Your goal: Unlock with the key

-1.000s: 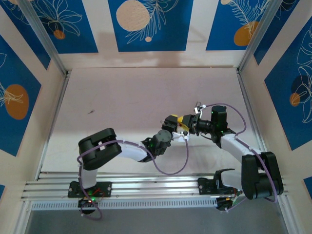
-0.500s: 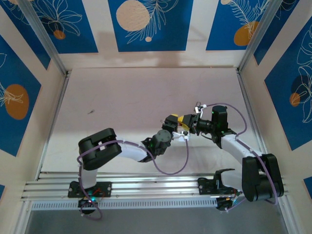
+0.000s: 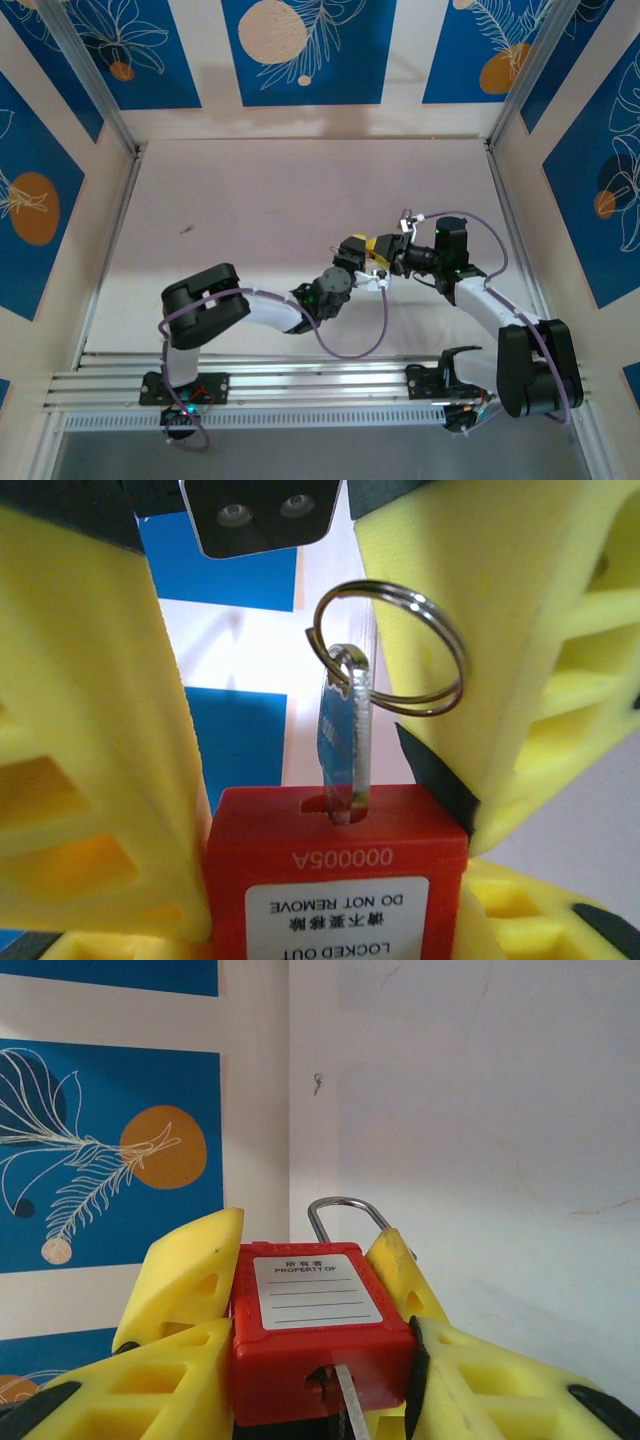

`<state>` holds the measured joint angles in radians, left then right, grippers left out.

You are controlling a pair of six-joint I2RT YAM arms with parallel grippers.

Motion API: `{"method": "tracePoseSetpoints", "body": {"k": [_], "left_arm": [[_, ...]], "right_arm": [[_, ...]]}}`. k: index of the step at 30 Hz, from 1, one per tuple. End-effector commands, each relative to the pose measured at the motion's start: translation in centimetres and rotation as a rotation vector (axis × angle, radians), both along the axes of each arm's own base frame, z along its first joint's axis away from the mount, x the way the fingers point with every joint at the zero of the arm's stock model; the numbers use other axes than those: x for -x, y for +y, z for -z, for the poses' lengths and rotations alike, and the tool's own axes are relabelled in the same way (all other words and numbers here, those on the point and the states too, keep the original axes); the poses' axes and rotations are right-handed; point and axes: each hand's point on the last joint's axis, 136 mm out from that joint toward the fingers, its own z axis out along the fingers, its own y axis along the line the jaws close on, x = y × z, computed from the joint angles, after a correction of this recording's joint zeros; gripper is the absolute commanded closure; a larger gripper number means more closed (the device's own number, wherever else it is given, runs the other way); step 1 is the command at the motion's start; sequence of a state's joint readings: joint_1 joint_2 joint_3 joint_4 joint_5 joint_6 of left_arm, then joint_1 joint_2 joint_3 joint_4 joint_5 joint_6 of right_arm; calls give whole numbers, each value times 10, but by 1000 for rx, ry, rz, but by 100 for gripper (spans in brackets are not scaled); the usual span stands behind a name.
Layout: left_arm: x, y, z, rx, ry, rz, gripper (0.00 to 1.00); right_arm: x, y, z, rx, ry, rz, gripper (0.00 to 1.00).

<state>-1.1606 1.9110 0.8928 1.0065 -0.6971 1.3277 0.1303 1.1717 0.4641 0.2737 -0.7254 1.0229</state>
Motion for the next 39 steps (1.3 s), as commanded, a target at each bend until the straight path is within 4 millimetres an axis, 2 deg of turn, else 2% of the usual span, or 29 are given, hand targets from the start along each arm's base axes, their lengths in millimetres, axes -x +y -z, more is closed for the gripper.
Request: {"method": "tracePoseSetpoints", "body": {"k": [1, 16, 26, 34, 39], "left_arm": [[-9, 5, -8, -11, -35, -41, 62], [-15, 8, -11, -11, -49, -60, 62], [-15, 13, -5, -25, -39, -67, 63], [-15, 14, -3, -31, -33, -69, 63], [-16, 17, 0, -44, -2, -68, 63]], "right_arm": [[9, 2, -5, 6, -14, -47, 54], [16, -2, 3, 56, -14, -78, 43], [10, -14, -23, 41, -85, -41, 37], [9, -24, -28, 39, -105, -9, 36], [2, -38, -32, 86, -123, 56, 36]]}}
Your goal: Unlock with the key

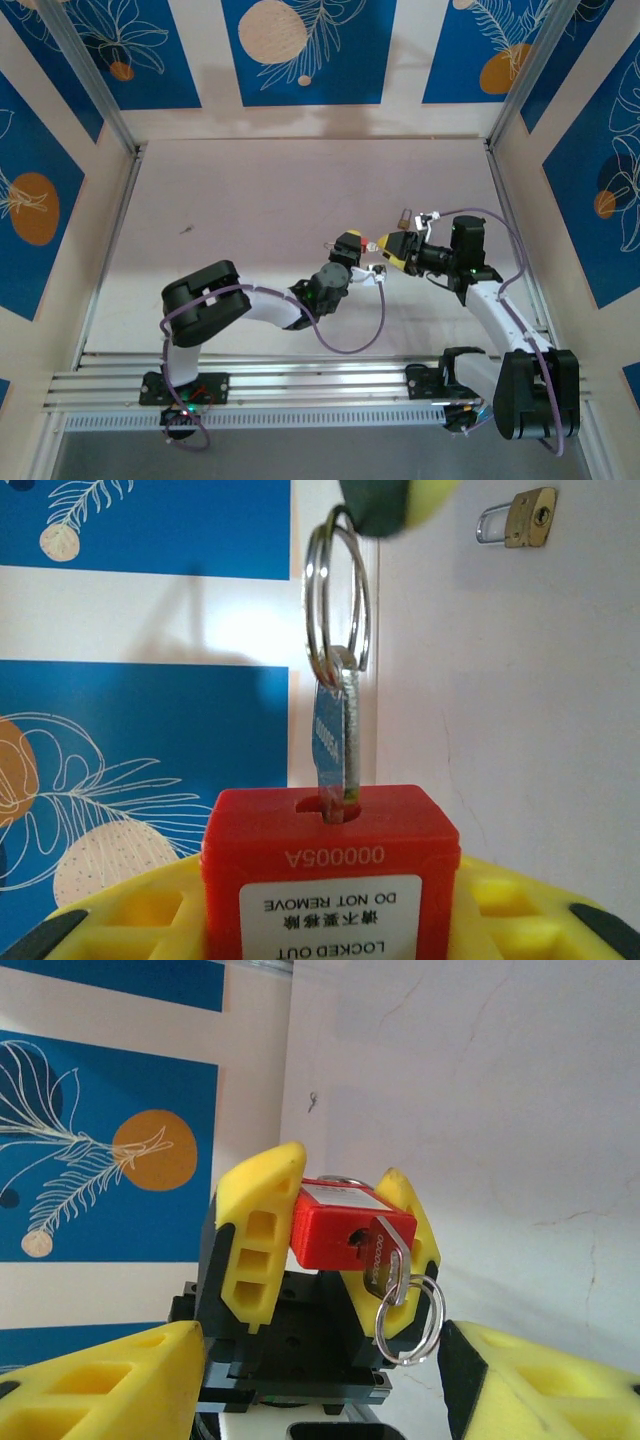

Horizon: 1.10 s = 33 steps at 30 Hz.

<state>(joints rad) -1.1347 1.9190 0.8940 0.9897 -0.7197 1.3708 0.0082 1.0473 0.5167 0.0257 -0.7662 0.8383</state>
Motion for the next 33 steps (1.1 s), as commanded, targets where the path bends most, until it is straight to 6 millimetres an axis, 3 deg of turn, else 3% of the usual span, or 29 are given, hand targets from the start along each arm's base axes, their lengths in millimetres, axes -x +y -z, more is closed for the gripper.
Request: {"method": "tracePoseSetpoints", "body": {"k": [1, 9, 14, 19, 33], "left_arm": [[-4, 8, -6, 20, 17, -27, 63], [-1, 18, 15, 25, 235, -29, 63], [8, 23, 37, 12, 421, -27, 64], [19, 24, 54, 6, 541, -28, 65], [30, 22, 82, -33, 677, -34, 65]], "right_arm": [[-4, -12, -10, 43, -32, 42, 36], [-15, -42, 2, 148, -32, 212, 35], [-16, -54, 15, 182, -20, 275, 34], [-14, -55, 25, 177, -1, 275, 34], [-13, -52, 24, 163, 0, 253, 34]]}}
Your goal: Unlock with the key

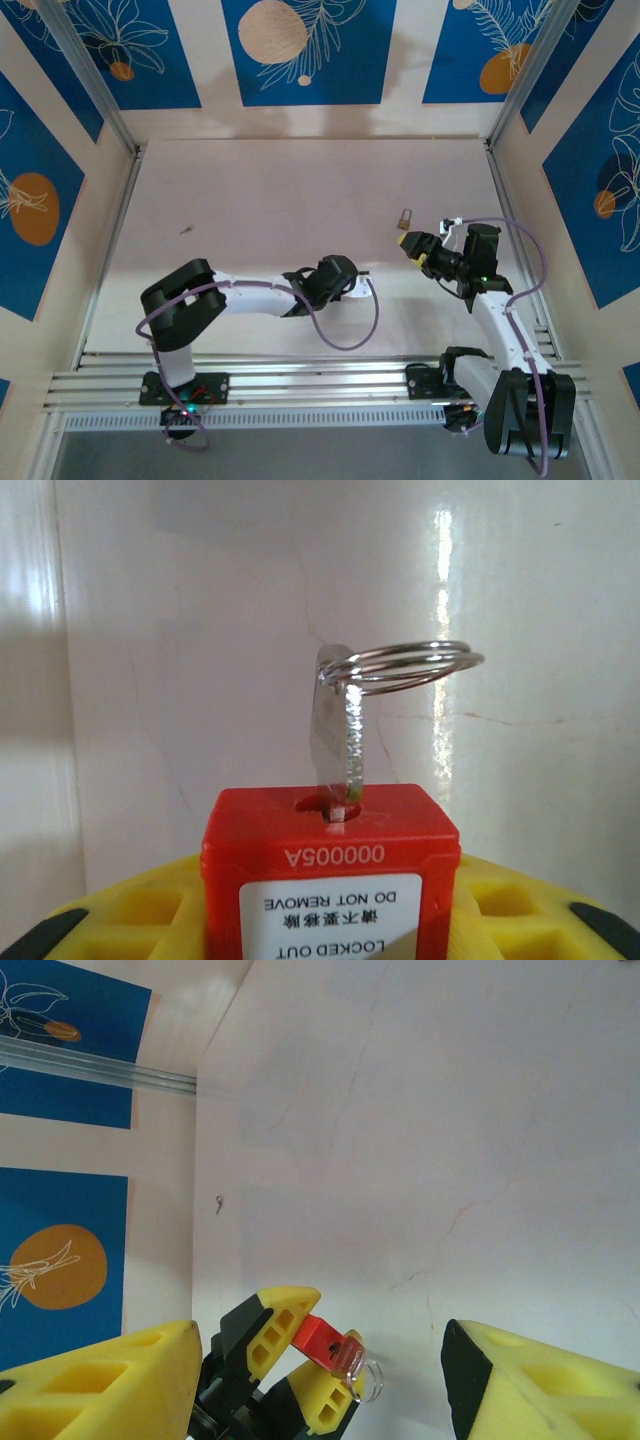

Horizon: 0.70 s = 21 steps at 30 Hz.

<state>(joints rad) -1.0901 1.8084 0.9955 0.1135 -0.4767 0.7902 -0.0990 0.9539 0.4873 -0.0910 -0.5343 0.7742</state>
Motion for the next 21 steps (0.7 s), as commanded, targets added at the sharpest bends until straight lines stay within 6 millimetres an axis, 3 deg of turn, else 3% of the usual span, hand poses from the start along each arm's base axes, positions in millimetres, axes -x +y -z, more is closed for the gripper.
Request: {"method": "tracePoseSetpoints", "body": {"k": [1, 10, 15, 21], "left_arm": [[0, -10, -1, 16, 48, 6, 65], [-12, -5, 7, 13, 134, -6, 65], [-27, 8, 20, -26, 209, -31, 65], [-31, 8, 35, -83, 239, -11, 64]], "right_arm": [[3, 2, 0, -1, -10, -22, 34], [1, -4, 1, 30, -26, 4, 30], [-1, -6, 0, 40, -32, 15, 28], [-1, -8, 2, 46, -29, 23, 28]]}}
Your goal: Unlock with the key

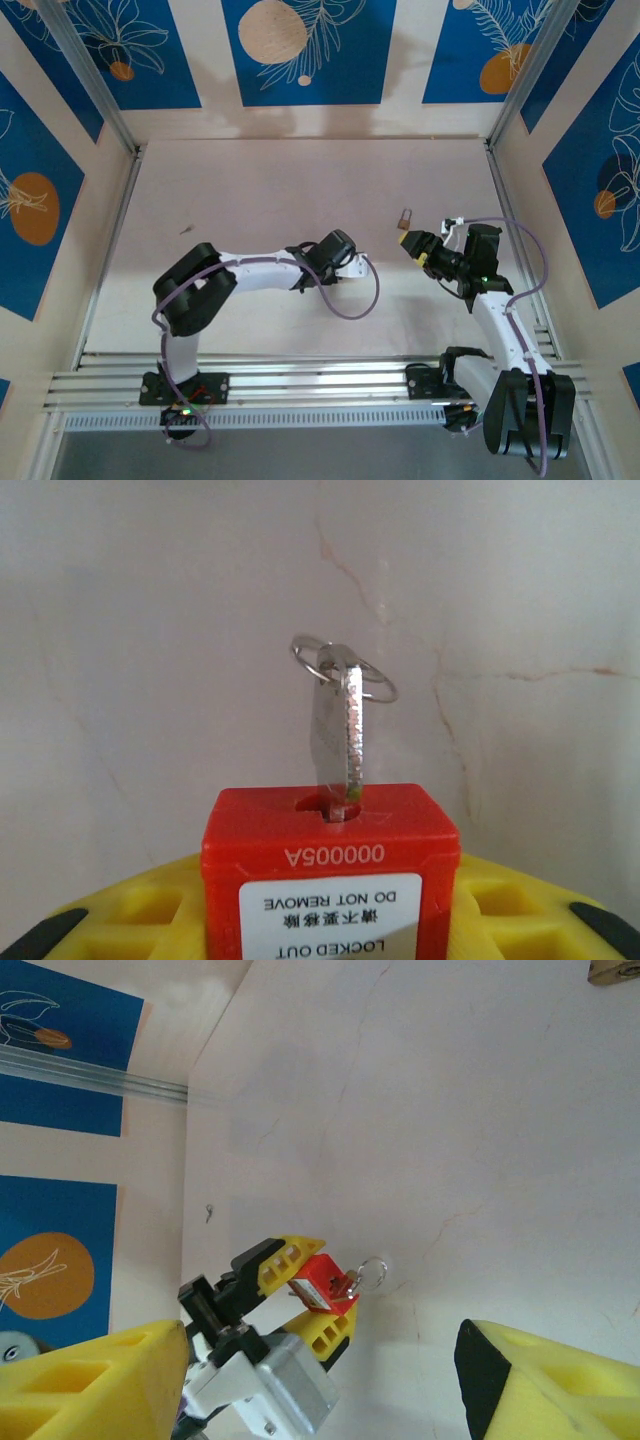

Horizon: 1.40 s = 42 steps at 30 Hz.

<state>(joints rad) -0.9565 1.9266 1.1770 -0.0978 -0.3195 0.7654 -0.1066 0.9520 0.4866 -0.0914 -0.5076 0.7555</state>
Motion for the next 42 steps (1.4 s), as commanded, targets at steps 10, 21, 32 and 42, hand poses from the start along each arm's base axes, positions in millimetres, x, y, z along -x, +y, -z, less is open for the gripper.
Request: {"method": "tracePoseSetpoints", "body": {"k": [10, 21, 32, 42], "left_arm": [[-13, 4, 25, -74, 80, 29, 64], [-30, 11, 39, -86, 115, -5, 63], [-13, 15, -1, -59, 184, -45, 63], [29, 16, -9, -90, 258, -50, 64]], "right_arm": [[1, -5, 0, 18, -17, 3, 28], [-2, -5, 5, 15, -5, 2, 28], [-4, -3, 9, -2, 1, -5, 28], [-3, 1, 12, -20, -1, -20, 28]]}}
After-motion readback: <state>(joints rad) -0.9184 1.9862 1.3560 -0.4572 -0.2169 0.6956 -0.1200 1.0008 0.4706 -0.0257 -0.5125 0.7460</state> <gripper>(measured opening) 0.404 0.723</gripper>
